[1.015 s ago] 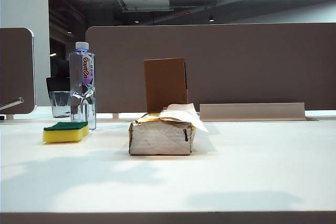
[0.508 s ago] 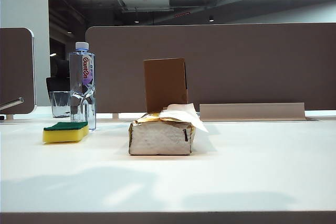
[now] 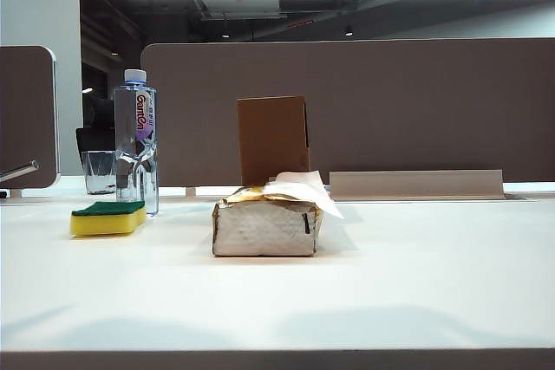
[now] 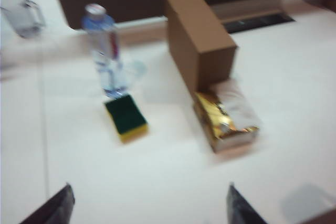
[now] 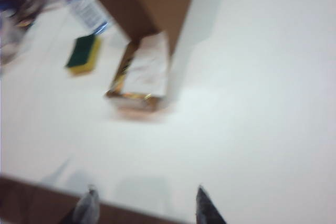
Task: Move the sponge from right to left to wipe the table, avoiding obstacles on the table, and finally reaching the bottle of mineral water.
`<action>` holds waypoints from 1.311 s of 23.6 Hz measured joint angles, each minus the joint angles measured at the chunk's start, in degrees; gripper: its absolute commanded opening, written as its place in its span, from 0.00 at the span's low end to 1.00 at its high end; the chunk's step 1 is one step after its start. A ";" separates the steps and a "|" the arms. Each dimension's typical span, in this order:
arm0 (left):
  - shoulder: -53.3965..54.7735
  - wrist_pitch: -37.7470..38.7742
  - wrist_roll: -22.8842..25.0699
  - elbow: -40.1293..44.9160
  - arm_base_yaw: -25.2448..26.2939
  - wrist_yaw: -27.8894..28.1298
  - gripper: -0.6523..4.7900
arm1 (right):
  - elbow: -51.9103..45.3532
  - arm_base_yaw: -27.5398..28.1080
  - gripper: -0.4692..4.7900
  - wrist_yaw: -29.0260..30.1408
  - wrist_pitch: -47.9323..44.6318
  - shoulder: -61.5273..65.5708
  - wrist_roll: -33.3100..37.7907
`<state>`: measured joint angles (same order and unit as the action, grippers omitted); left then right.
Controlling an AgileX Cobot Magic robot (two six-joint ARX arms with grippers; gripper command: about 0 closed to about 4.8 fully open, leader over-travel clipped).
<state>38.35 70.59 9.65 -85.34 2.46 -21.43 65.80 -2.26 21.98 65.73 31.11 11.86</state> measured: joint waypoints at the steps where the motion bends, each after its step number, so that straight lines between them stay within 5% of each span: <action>1: -1.44 -1.73 0.00 0.94 -0.68 1.66 0.78 | -0.02 0.02 0.54 -3.69 -2.16 -0.94 -0.90; 7: -5.99 -7.34 0.02 7.87 -2.12 2.54 0.74 | -0.11 0.02 0.52 -13.35 -9.62 -4.61 -3.41; 14: -11.85 -14.32 0.00 15.19 -2.05 3.85 0.74 | -10.54 0.02 0.49 -14.45 -18.67 -12.07 -4.68; 20: -18.23 -20.37 -1.09 23.50 -2.01 6.03 0.62 | -21.33 0.02 0.46 -14.47 -24.37 -17.99 -4.48; 23: -20.98 -22.93 -1.75 28.44 -2.01 6.08 0.52 | -25.24 0.02 0.31 -14.80 -28.44 -18.97 -4.39; 31: -29.55 -31.45 -5.77 41.20 -2.01 8.24 0.44 | -32.20 0.02 0.18 -16.94 -36.24 -19.19 -2.75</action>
<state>8.80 39.13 3.88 -44.14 0.45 -13.19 33.61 -2.24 5.04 29.50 11.92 9.10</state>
